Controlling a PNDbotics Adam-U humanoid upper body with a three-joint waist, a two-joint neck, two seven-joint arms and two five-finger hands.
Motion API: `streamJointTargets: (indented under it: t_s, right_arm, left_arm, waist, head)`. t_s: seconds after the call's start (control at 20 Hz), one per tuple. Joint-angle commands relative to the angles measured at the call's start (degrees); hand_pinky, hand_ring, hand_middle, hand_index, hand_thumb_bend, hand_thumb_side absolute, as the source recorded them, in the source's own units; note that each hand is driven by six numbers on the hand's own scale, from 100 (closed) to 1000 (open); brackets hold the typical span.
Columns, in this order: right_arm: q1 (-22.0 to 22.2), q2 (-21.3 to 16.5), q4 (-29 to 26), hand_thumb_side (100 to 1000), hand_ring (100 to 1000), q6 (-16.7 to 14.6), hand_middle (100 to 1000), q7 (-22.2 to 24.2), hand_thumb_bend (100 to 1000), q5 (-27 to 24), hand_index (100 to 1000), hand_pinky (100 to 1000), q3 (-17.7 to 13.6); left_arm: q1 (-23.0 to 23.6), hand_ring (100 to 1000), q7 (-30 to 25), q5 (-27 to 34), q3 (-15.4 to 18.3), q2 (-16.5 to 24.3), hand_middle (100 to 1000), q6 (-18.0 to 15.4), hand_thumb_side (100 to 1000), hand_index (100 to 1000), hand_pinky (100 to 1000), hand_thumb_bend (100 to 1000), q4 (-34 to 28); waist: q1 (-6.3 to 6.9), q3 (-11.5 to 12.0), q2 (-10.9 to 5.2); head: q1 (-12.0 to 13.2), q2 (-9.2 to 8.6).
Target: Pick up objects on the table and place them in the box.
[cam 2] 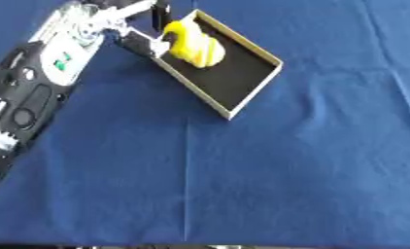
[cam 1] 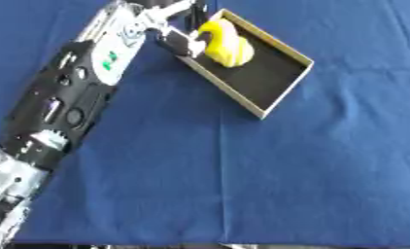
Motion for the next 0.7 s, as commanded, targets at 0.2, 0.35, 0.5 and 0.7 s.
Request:
streamJointTargets:
  t_s: [0.2,0.35,0.5,0.7]
  right_arm:
    - [-1.1,-0.3,-1.0,837,829,0.1,733,0.4,100,-0.6,807,839,-0.2]
    - [-0.9,-0.2,-1.0,837,829,0.2,733,0.4,100,-0.6,807,839,-0.2]
    - [-0.8,-0.3,-1.0,838,829,0.3,733,0.4,100,-0.5,807,839,-0.2]
    - [-0.5,-0.3,-1.0,838,829,0.4,732,0.5,100,-0.5,807,839,-0.1]
  left_arm:
    - [-0.5,584,4.3,-2.0,1.8,-1.2,533,-0.1,222,630,847,100,2.9]
    - [-0.2,679,5.2,-2.8,2.0,-1.4,638,-0.2,307,759,864,100,3.9]
    - [0.0,797,5.0,-3.7,2.0,-1.1,766,-0.5,383,906,895,207,3.8]
    - [-0.1,862,6.6,-4.7,2.4,-0.5,829,-0.3,518,966,923,314,2.3]
  waist:
    - [-0.33,-0.5,-0.97]
    - [-0.28,-0.5,-0.94]
    - [-0.25,-0.5,-0.99]
    - [-0.28,-0.3,-1.12]
  head:
    - [0.1,-0.89]
    - [0.1,-0.87]
    - [-0.1,-0.77]
    - [-0.1,-0.76]
